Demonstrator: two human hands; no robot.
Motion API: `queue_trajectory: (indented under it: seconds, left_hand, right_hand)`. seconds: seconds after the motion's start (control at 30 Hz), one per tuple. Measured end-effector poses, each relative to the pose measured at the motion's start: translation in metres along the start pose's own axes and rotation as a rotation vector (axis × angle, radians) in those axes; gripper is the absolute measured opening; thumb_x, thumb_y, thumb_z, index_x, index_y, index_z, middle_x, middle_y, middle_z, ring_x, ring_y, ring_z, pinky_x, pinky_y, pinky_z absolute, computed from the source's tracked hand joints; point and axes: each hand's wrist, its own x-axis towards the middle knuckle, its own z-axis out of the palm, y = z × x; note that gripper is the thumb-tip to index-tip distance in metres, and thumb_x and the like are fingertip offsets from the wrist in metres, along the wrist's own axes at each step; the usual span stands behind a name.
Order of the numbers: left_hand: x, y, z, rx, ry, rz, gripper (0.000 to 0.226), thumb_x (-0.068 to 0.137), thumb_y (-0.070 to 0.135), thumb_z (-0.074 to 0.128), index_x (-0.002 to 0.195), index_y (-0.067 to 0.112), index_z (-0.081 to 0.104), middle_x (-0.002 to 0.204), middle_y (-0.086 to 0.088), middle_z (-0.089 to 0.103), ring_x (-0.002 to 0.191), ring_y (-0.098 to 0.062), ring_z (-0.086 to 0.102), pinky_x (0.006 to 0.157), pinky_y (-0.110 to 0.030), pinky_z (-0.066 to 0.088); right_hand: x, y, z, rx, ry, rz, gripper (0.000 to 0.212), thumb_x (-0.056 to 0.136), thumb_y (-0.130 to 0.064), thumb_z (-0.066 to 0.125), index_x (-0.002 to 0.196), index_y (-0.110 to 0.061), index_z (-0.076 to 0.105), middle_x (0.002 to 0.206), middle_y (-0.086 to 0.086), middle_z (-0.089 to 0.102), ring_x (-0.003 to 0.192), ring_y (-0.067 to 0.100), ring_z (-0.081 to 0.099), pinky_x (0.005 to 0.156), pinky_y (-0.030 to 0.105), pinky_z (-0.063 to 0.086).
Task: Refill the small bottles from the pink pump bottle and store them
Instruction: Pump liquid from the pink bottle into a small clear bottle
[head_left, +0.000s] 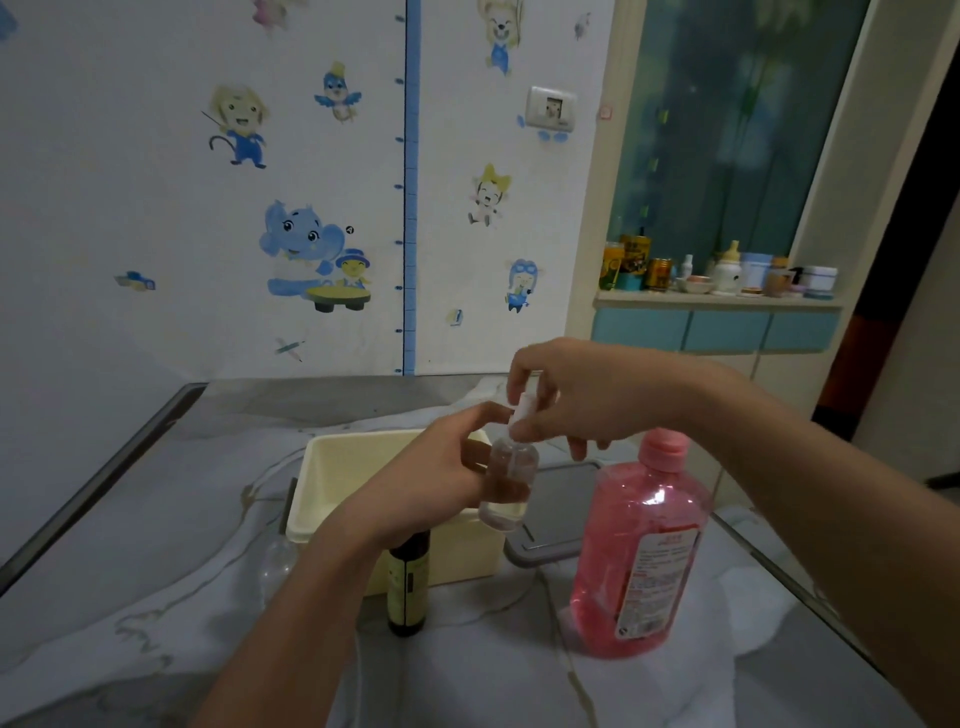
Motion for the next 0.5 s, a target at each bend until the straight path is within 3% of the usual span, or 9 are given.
queue_trajectory:
  seconds: [0.1, 0.2, 0.27, 0.37, 0.43, 0.5]
  left_hand:
    - [0.001, 0.0, 0.001, -0.008, -0.008, -0.013, 0.052, 0.075, 0.01, 0.078, 0.115, 0.031, 0.052, 0.095, -0.004, 0.074, 0.088, -0.016, 0.071, 0.085, -0.045, 0.057]
    - [0.0, -0.001, 0.0, -0.03, -0.016, -0.005, 0.049, 0.076, 0.008, 0.077, 0.11, 0.029, 0.049, 0.093, -0.009, 0.074, 0.089, -0.021, 0.071, 0.085, -0.047, 0.057]
    - [-0.001, -0.001, -0.002, -0.042, -0.006, -0.006, 0.046, 0.077, 0.009, 0.077, 0.109, 0.028, 0.049, 0.095, -0.01, 0.074, 0.09, -0.023, 0.071, 0.084, -0.046, 0.057]
    - [0.0, -0.001, -0.003, -0.018, 0.005, 0.004, 0.043, 0.077, 0.01, 0.077, 0.108, 0.029, 0.055, 0.095, -0.005, 0.074, 0.09, -0.021, 0.071, 0.085, -0.044, 0.056]
    - [0.002, -0.002, -0.002, 0.012, 0.007, -0.012, 0.042, 0.077, 0.013, 0.077, 0.11, 0.029, 0.056, 0.096, 0.001, 0.074, 0.089, -0.012, 0.071, 0.085, -0.041, 0.057]
    - [0.004, -0.004, -0.001, 0.024, 0.018, -0.035, 0.044, 0.075, 0.014, 0.078, 0.112, 0.026, 0.057, 0.098, 0.002, 0.074, 0.091, -0.01, 0.07, 0.087, -0.042, 0.056]
  right_hand:
    - [0.0, -0.003, 0.004, -0.082, 0.032, 0.003, 0.026, 0.088, -0.037, 0.06, 0.094, -0.011, 0.06, 0.078, 0.005, 0.069, 0.052, 0.013, 0.063, 0.05, 0.022, 0.051]
    - [0.006, -0.005, 0.011, -0.196, 0.108, 0.105, 0.054, 0.084, -0.062, 0.048, 0.071, -0.012, 0.06, 0.063, 0.005, 0.067, 0.046, 0.015, 0.061, 0.056, 0.027, 0.054]
    - [0.006, -0.004, 0.01, -0.158, 0.107, 0.118, 0.057, 0.081, -0.067, 0.046, 0.08, -0.012, 0.061, 0.066, 0.004, 0.069, 0.049, 0.015, 0.064, 0.056, 0.027, 0.055]
    - [0.003, -0.002, 0.003, -0.014, 0.008, 0.029, 0.033, 0.086, -0.041, 0.06, 0.106, -0.015, 0.056, 0.082, 0.004, 0.07, 0.059, 0.015, 0.066, 0.052, 0.023, 0.054]
    - [0.004, 0.0, 0.002, 0.004, -0.013, -0.007, 0.027, 0.086, -0.029, 0.063, 0.107, -0.013, 0.056, 0.084, 0.005, 0.07, 0.061, 0.015, 0.067, 0.052, 0.022, 0.055]
    - [0.006, 0.0, 0.006, -0.056, 0.003, 0.013, 0.026, 0.087, -0.033, 0.061, 0.097, -0.01, 0.059, 0.078, 0.006, 0.07, 0.056, 0.015, 0.066, 0.049, 0.021, 0.053]
